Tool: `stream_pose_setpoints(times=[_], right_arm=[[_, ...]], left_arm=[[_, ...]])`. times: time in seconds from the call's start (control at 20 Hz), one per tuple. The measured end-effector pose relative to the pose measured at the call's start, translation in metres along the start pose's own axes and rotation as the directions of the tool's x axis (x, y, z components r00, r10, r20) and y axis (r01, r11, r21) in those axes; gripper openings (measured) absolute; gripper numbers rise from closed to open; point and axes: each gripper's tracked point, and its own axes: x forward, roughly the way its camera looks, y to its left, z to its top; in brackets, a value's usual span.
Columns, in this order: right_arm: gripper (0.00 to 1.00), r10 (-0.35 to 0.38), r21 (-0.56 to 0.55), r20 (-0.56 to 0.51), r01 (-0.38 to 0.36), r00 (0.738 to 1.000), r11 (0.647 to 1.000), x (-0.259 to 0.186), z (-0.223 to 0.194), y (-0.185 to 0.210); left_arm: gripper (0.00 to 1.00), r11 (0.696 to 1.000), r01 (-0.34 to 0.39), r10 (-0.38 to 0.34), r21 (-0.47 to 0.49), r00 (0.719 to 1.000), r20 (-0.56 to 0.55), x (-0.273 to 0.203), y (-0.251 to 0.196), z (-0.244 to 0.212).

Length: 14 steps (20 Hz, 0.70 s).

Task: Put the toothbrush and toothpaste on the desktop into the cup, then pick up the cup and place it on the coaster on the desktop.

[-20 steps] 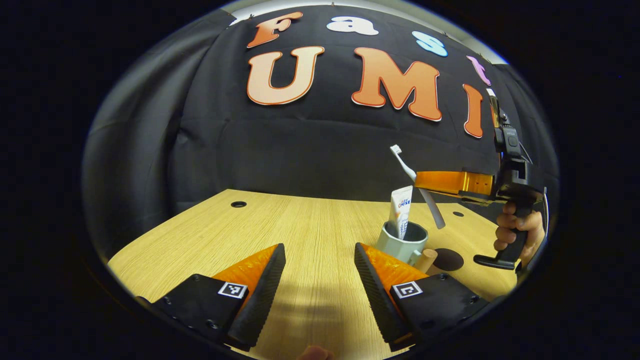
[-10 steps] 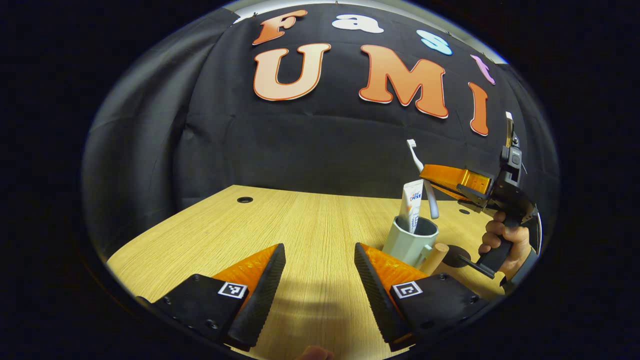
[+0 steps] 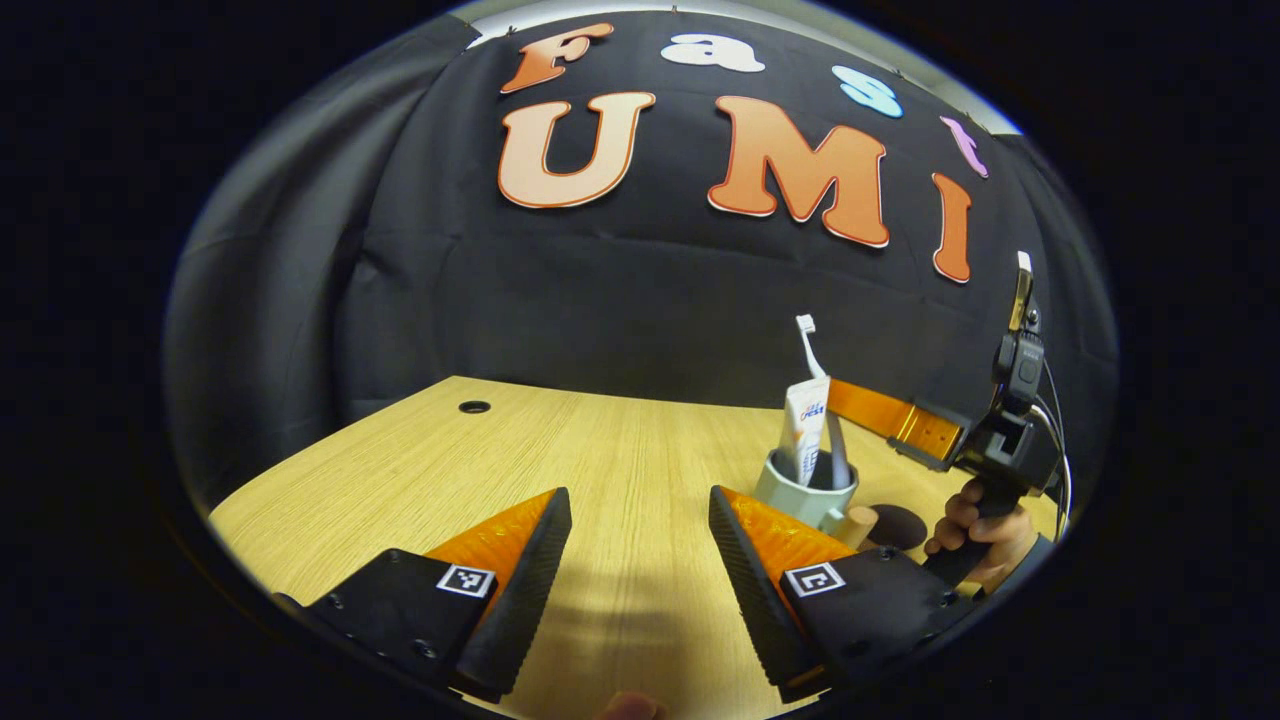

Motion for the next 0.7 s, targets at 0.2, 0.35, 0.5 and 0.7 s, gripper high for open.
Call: stream_pose_setpoints(times=[0.2, 0.35, 0.5, 0.7], right_arm=[[0.12, -0.011, -0.041, -0.056, 0.008, 0.998, 0.999, -0.013, -0.002, 0.0], [0.27, -0.003, -0.084, -0.084, -0.004, 0.996, 0.996, -0.036, 0.004, 0.002], [0.45, -0.059, -0.079, -0.121, 0.049, 0.991, 0.996, -0.052, 0.015, -0.015], [0.6, -0.074, -0.089, -0.104, 0.065, 0.992, 0.994, -0.085, 0.042, -0.026]], left_arm=[[0.9, 0.998, 0.06, -0.061, -0.031, 0.998, -0.029, 0.008, -0.034, 0.004], [0.9, 0.99, 0.122, -0.129, -0.069, 0.987, -0.096, 0.009, -0.064, 0.0], [0.91, 0.967, 0.207, -0.229, -0.148, 0.961, -0.154, 0.005, -0.095, 0.0], [0.95, 0.945, 0.206, -0.274, -0.253, 0.923, -0.269, 0.01, -0.115, -0.003]])
